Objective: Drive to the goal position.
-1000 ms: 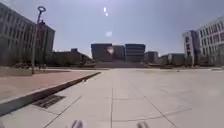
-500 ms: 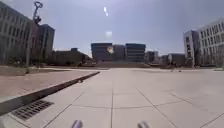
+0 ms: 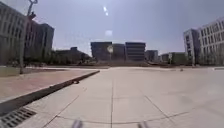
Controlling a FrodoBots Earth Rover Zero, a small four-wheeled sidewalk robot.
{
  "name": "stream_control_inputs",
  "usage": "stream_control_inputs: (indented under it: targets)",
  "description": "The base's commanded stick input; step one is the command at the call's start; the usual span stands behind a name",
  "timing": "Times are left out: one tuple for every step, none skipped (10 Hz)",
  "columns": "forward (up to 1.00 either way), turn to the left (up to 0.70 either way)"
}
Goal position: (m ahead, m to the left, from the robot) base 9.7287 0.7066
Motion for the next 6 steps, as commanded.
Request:
stream_control_inputs:
  targets:
    - [0.85,0.0]
    - [0.85,0.0]
    - [0.85,0.0]
    - [0.85,0.0]
    - [0.85,0.0]
    - [0.85,0.0]
